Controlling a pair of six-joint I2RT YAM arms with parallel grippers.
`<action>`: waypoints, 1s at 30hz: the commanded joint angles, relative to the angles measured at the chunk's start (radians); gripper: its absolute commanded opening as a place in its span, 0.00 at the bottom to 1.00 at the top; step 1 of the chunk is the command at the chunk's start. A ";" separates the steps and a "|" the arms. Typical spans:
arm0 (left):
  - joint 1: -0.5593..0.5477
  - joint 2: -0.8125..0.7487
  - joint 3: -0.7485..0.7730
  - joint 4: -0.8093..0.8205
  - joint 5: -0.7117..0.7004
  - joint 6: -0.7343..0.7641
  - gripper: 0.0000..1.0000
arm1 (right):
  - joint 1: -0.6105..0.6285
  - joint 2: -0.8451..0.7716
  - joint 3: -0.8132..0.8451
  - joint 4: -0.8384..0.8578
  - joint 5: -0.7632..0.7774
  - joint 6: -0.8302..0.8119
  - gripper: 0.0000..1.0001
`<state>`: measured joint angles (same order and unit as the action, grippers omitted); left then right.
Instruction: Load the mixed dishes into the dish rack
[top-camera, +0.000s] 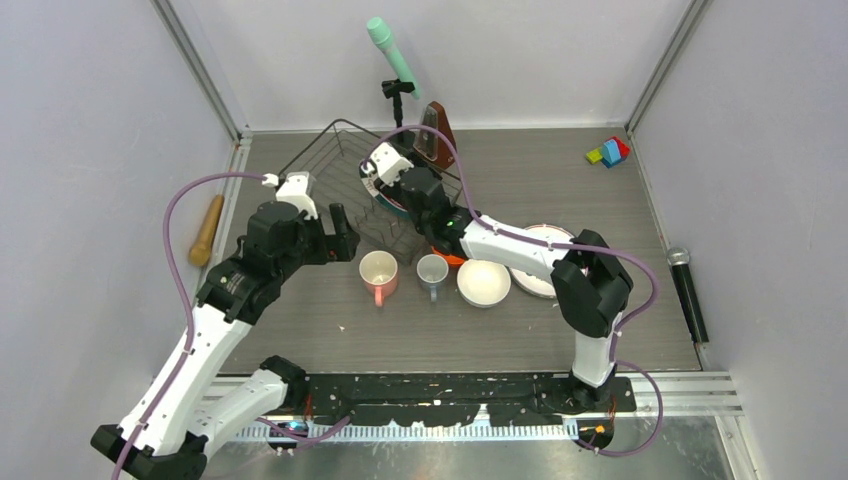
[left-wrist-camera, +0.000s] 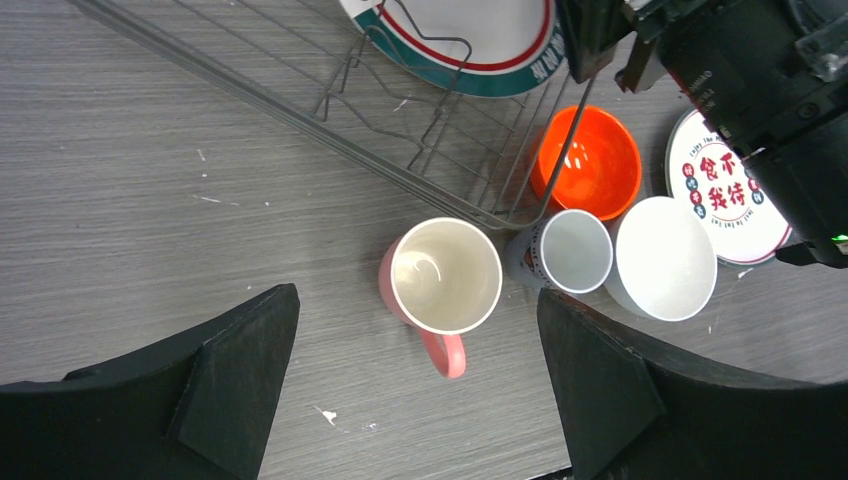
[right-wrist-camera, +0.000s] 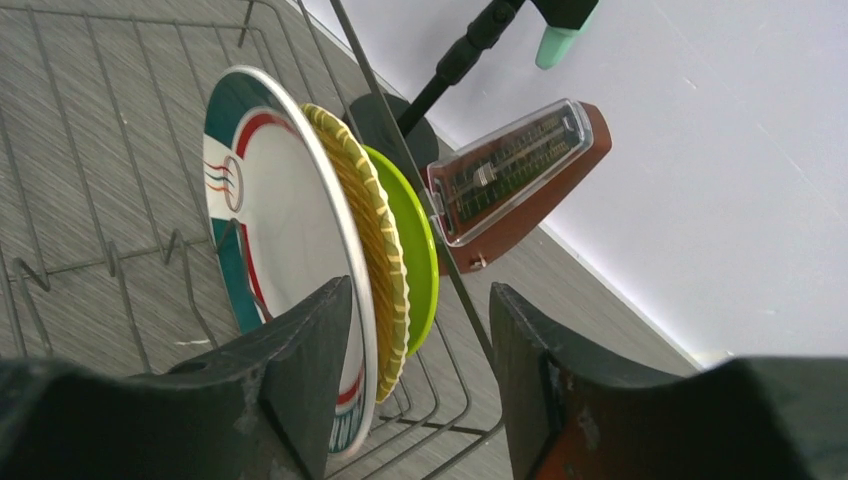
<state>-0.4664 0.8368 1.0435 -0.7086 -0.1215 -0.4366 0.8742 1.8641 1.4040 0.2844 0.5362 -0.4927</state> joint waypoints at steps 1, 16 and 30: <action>0.004 0.005 0.057 0.005 0.033 0.013 0.93 | -0.003 -0.017 0.042 0.048 0.037 0.050 0.64; 0.004 0.062 0.061 0.033 0.208 -0.056 0.96 | -0.039 -0.358 -0.074 -0.245 -0.160 0.372 0.77; 0.005 0.119 0.025 0.109 0.314 -0.107 0.96 | -0.541 -0.907 -0.482 -0.690 -0.350 0.977 0.76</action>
<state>-0.4644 0.9360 1.0676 -0.6830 0.1223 -0.5213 0.4416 1.0790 0.9909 -0.2337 0.2462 0.2695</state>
